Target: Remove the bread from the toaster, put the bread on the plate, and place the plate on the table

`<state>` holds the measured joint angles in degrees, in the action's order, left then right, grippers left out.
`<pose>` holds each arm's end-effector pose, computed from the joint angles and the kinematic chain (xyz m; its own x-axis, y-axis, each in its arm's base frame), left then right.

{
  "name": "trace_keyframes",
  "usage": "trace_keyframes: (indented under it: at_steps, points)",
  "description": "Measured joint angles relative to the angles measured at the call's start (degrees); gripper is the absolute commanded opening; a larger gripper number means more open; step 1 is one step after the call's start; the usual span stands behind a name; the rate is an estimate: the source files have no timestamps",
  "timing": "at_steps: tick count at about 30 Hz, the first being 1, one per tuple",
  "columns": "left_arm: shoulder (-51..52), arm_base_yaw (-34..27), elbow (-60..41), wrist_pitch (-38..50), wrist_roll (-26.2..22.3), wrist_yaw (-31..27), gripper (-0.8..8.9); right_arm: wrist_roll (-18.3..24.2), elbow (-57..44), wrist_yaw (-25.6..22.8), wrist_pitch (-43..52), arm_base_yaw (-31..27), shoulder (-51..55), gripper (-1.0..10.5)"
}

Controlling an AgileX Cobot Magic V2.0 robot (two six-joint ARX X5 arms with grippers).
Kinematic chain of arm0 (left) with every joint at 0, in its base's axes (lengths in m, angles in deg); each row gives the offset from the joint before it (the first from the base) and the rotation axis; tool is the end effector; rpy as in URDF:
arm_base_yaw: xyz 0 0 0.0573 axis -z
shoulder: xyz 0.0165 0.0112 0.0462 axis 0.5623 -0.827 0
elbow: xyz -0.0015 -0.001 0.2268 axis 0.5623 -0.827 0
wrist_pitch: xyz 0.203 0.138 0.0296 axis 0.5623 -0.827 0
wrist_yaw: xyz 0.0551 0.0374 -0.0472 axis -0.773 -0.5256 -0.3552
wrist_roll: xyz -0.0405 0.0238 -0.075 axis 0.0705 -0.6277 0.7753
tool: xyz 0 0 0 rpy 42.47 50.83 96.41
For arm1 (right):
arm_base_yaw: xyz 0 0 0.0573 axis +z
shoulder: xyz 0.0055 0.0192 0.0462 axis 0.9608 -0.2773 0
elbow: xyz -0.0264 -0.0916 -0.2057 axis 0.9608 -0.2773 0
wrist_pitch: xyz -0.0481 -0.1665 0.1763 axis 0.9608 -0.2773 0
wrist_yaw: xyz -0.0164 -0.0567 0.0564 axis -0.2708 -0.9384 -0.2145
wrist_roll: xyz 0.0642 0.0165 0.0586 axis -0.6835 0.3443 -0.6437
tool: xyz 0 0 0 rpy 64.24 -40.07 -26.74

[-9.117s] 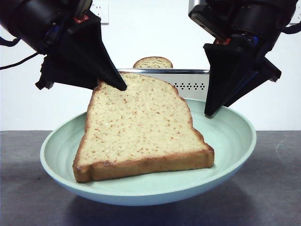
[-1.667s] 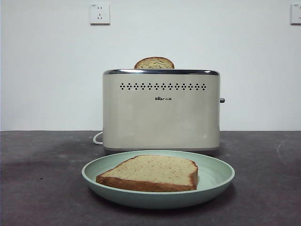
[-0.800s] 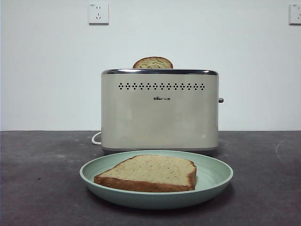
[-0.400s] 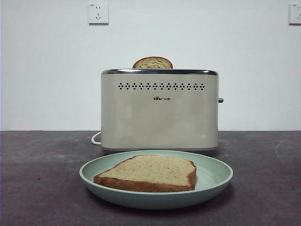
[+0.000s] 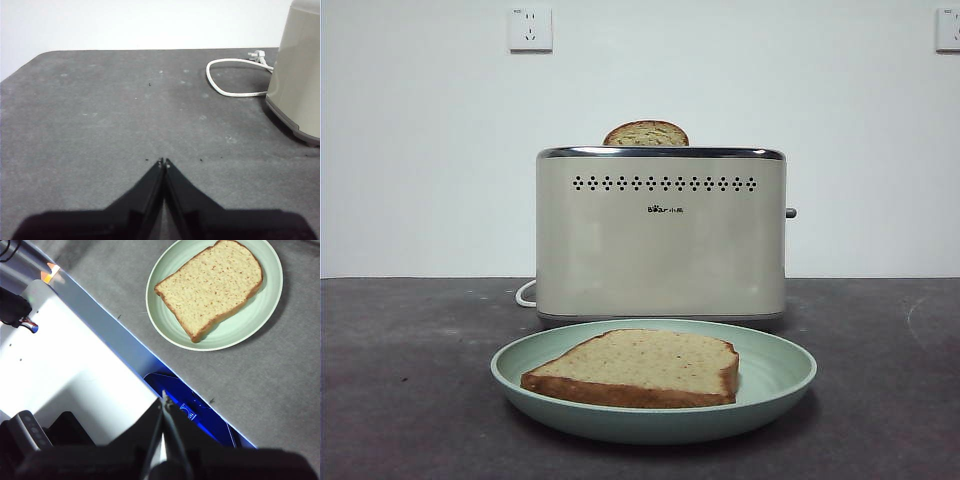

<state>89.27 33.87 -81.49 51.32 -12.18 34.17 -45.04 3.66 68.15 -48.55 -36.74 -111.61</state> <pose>0.1738 0.0007 0.1420 0.9845 0.0023 -0.1752 -0.0059 0.9998 -0.0200 0.1176 0.1209 0.2656 0.2403 0.5984 -0.7643 -0.6900 0.6591 0.2991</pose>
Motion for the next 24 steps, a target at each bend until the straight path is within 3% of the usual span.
trace_keyframes:
  at_steps: [18, 24]
  points:
    - [0.0, 0.0, 0.0, 0.0, 0.4, 0.0, -0.04, 0.0, 0.0, -0.1, 0.0, -0.2, 0.6, 0.0]
    - [0.0, 0.0, 0.0, 0.0, 0.4, 0.0, -0.04, 2.6, 0.0, -0.1, 1.3, -6.1, 6.7, 0.0]
